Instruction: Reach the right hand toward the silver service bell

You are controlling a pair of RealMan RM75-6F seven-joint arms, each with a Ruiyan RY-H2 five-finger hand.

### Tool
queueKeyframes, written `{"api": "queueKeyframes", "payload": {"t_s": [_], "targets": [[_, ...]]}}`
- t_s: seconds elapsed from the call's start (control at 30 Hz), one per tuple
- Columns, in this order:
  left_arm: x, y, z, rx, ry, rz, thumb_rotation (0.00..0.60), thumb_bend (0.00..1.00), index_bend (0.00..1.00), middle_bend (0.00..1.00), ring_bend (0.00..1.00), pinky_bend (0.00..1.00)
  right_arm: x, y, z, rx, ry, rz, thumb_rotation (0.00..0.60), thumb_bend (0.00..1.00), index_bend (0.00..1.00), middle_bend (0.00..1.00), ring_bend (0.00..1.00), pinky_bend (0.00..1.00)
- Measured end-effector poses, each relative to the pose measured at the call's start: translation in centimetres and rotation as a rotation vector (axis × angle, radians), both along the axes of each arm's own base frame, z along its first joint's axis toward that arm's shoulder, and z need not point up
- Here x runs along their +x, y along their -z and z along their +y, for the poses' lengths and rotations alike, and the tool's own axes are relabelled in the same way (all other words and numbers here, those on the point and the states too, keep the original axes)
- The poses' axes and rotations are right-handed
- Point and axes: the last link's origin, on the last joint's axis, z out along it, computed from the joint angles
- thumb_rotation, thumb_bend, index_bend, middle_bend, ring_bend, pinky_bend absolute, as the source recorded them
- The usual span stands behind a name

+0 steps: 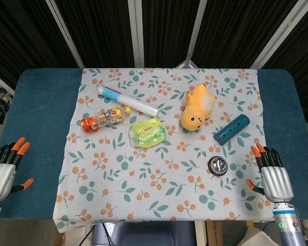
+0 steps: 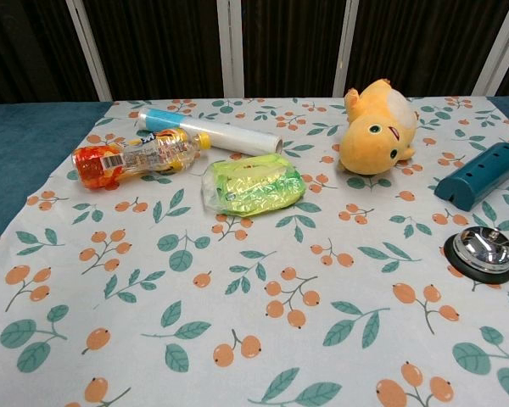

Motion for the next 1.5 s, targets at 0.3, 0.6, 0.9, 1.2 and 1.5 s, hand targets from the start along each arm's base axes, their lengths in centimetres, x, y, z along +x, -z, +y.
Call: {"api": "queueKeyframes", "payload": {"t_s": [0.3, 0.6, 0.9, 1.2, 1.5], "targets": [[0.0, 0.0, 0.1, 0.0, 0.001, -0.001, 0.6, 0.0, 0.0, 0.0, 0.0, 0.0, 0.4, 0.6, -0.1, 0.025, -0.024, -0.007, 0.6, 0.41, 0.0, 0.0, 0.0, 0.0], [0.1, 0.1, 0.0, -0.002, 0.0, -0.003, 0.6, 0.0, 0.0, 0.0, 0.0, 0.0, 0.9, 2.9, -1.0, 0.148, -0.07, 0.069, 0.6, 0.83, 0.0, 0.0, 0.0, 0.0], [0.0, 0.1, 0.1, -0.006, -0.004, -0.01, 0.6, 0.0, 0.0, 0.0, 0.0, 0.0, 1.2, 5.6, -1.7, 0.221, -0.079, 0.14, 0.6, 0.86, 0.0, 0.0, 0.0, 0.0], [0.0, 0.1, 0.1, -0.008, -0.008, -0.008, 0.6, 0.0, 0.0, 0.0, 0.0, 0.0, 1.0, 6.5, -2.1, 0.234, -0.06, 0.162, 0.6, 0.86, 0.0, 0.0, 0.0, 0.0], [0.0, 0.1, 0.1, -0.007, -0.009, -0.009, 0.6, 0.0, 0.0, 0.0, 0.0, 0.0, 0.0, 7.3, -1.5, 0.281, -0.042, 0.206, 0.6, 0.86, 0.0, 0.0, 0.0, 0.0]]}}
